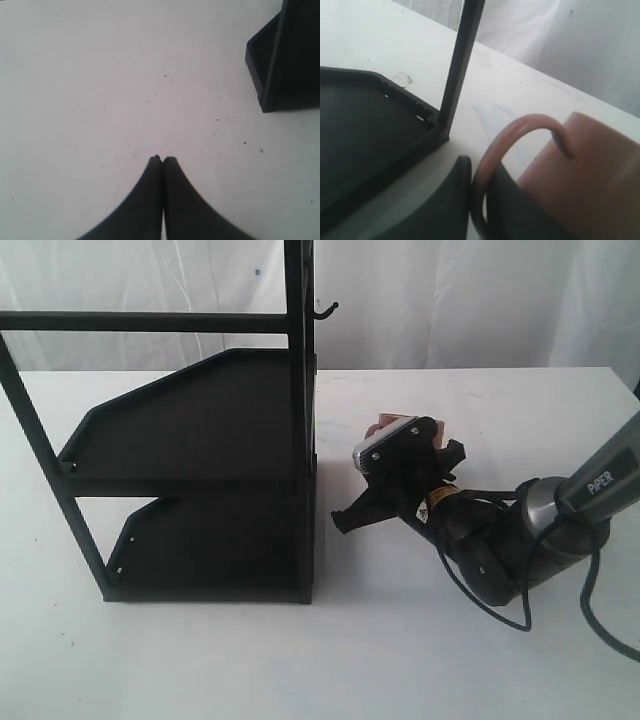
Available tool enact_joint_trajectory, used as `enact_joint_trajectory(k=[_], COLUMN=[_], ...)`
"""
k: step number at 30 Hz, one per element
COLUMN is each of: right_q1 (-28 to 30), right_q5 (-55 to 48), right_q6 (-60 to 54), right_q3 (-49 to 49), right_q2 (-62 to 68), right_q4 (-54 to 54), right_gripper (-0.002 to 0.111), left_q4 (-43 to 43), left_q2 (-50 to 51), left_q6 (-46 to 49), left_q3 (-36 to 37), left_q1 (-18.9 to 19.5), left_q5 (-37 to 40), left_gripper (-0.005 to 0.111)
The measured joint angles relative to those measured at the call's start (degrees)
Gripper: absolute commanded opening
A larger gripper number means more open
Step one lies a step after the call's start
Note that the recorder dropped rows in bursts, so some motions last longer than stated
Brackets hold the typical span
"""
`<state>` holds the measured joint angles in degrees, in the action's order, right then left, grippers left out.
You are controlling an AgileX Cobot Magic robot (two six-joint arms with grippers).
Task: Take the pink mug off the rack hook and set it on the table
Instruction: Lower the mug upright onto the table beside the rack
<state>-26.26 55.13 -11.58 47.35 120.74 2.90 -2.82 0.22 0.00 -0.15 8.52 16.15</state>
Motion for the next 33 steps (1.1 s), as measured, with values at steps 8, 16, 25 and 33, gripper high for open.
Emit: enact_joint_trajectory(k=[8, 16, 25, 33], right_q1=[0.00, 0.00, 0.00, 0.00], right_q5=[1.39, 2.58, 1.70, 1.70], right_q6=[-0.37, -0.48, -0.15, -0.15], right_q3=[1.65, 2.24, 2.24, 2.24], right_q2=[3.31, 4.20, 4.75, 4.75], right_q4=[2.05, 2.28, 2.51, 2.51], right_gripper=[0.000, 0.014, 0.024, 0.024], left_q4=[0.00, 0.00, 0.00, 0.00], left_q2=[0.00, 0.00, 0.00, 0.00], left_q6=[0.00, 0.00, 0.00, 0.00], left_q3=[0.00, 0.00, 0.00, 0.00], left_q1=[0.00, 0.00, 0.00, 0.00], left_q5=[0.00, 0.00, 0.00, 0.00], left_gripper=[0.000, 0.000, 0.000, 0.000])
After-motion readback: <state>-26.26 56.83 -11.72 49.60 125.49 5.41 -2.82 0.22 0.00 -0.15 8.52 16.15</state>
